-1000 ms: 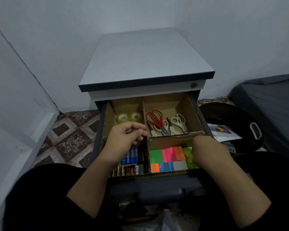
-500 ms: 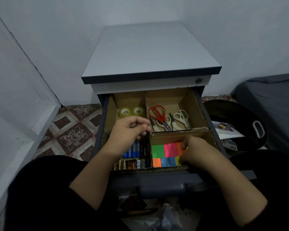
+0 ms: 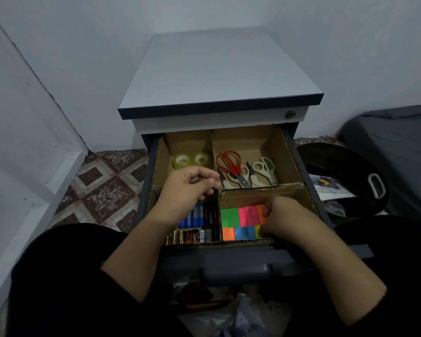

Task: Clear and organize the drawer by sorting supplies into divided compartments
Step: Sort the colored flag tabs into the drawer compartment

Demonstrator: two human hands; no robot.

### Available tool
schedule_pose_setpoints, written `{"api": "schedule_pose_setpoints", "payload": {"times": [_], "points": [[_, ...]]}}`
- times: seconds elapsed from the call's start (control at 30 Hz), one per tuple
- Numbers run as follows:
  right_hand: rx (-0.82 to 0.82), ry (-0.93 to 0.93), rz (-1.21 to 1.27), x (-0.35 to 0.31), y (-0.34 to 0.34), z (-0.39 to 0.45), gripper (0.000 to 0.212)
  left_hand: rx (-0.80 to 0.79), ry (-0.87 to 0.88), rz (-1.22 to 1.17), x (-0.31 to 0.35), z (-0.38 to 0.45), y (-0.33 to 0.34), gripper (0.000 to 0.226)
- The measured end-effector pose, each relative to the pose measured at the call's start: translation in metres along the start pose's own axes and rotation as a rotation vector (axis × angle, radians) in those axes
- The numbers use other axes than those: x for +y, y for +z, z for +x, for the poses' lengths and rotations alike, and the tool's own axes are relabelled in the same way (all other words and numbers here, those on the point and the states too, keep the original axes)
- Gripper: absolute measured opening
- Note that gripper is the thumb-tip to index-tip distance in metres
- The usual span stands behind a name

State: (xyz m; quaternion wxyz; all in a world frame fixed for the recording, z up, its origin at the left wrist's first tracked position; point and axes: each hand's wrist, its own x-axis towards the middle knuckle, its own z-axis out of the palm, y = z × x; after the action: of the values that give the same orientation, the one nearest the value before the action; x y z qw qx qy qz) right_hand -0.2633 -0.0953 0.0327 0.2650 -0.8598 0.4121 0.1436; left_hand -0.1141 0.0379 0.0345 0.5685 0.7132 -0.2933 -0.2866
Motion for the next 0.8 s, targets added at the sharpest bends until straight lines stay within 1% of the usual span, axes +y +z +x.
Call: {"api": "schedule_pose_setpoints", "payload": {"times": [0.3, 0.4, 0.47, 0.53, 0.67, 0.7, 0.8], "points": [[0.001, -0.031, -0.011, 0.000, -0.001, 0.000, 0.018, 0.002, -0.011, 0.008, 0.000, 0.000, 0.000, 0.017], [0.011, -0.031, -0.019, 0.001, -0.001, 0.000, 0.018, 0.004, -0.009, 0.009, 0.000, 0.000, 0.000, 0.017], [0.019, -0.026, -0.030, 0.002, -0.002, 0.001, 0.014, 0.004, -0.010, 0.009, 0.000, 0.000, 0.000, 0.017], [0.066, -0.013, -0.044, 0.004, -0.004, 0.001, 0.008, 0.006, -0.014, 0.005, 0.001, 0.000, 0.001, 0.017], [0.262, -0.002, -0.149, 0.012, -0.007, 0.001, 0.017, 0.004, -0.027, 0.006, 0.000, 0.001, 0.002, 0.017], [0.273, -0.002, -0.170, 0.013, -0.006, 0.002, 0.018, 0.005, -0.028, 0.008, 0.000, 0.001, 0.002, 0.018], [0.217, 0.013, -0.223, 0.013, -0.002, 0.004, 0.014, 0.013, -0.039, 0.010, 0.001, 0.002, 0.003, 0.018]]}}
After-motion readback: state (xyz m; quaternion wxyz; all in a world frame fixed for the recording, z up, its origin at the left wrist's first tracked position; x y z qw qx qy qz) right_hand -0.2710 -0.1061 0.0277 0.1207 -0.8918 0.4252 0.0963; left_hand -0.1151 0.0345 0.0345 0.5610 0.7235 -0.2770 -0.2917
